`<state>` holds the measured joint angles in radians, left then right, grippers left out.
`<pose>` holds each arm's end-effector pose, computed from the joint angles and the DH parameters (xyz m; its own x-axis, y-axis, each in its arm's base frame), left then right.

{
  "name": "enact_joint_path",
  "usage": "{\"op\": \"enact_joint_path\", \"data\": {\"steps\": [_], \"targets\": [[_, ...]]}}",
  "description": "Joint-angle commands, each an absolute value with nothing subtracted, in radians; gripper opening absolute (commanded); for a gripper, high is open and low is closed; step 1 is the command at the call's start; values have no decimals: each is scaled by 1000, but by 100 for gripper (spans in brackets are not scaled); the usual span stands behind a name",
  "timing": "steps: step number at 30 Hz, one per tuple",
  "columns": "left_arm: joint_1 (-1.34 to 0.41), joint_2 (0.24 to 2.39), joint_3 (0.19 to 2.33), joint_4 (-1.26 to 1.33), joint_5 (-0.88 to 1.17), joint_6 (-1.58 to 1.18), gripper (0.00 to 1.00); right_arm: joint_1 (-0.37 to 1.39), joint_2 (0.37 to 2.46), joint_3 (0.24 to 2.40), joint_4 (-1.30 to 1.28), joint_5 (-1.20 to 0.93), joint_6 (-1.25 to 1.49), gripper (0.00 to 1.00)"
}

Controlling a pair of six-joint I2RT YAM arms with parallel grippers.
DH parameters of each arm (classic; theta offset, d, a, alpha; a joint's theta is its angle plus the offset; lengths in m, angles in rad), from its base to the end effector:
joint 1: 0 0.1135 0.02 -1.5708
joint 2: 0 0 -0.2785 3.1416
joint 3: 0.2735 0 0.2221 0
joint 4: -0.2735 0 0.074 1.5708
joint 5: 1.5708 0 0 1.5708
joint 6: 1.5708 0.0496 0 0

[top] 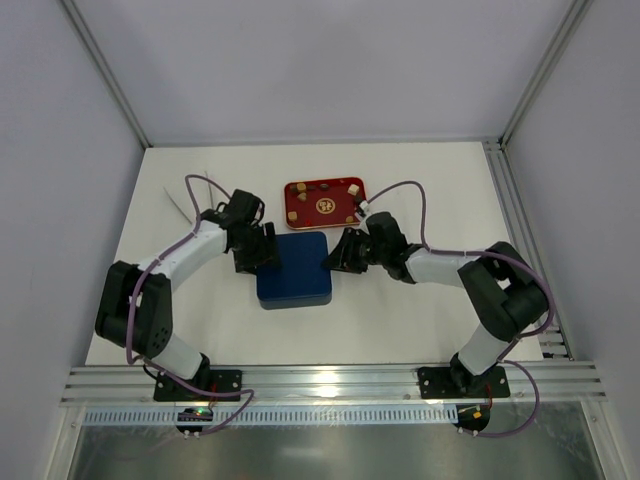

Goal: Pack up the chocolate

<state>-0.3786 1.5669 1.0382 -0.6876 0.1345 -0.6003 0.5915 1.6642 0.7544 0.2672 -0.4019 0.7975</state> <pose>0.2545 -0.1084 0.2204 -0.9504 -0.2244 -0.2154 -0.1543 0.9414 -0.2999 0.2551 0.1948 0.1871 -0.9007 0.1883 -0.3914 -0.1840 0.6508 0.7366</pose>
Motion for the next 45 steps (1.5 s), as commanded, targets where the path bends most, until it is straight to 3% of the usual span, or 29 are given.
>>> {"op": "enact_joint_path", "data": {"steps": [1,5,9,16,20,26,35,45], "targets": [[-402,1666,959,-692,45,-611,65,614,1741,695,222,-359,773,33],[-402,1670,940,-683,46,-617,65,614,1753,670,244,-360,776,32],[-403,1680,930,-678,54,-611,65,612,1740,666,247,-373,779,24],[-420,1698,926,-669,91,-603,61,612,1628,614,225,-357,784,24],[-463,1726,924,-650,87,-623,59,612,1580,603,210,-342,781,41],[-471,1697,907,-641,103,-638,53,607,1581,653,143,-316,744,54],[-420,1603,1060,-753,37,-566,76,580,1598,752,83,-339,707,57],[-330,1719,1275,-736,138,-485,78,519,1612,837,57,-399,675,62]]}}
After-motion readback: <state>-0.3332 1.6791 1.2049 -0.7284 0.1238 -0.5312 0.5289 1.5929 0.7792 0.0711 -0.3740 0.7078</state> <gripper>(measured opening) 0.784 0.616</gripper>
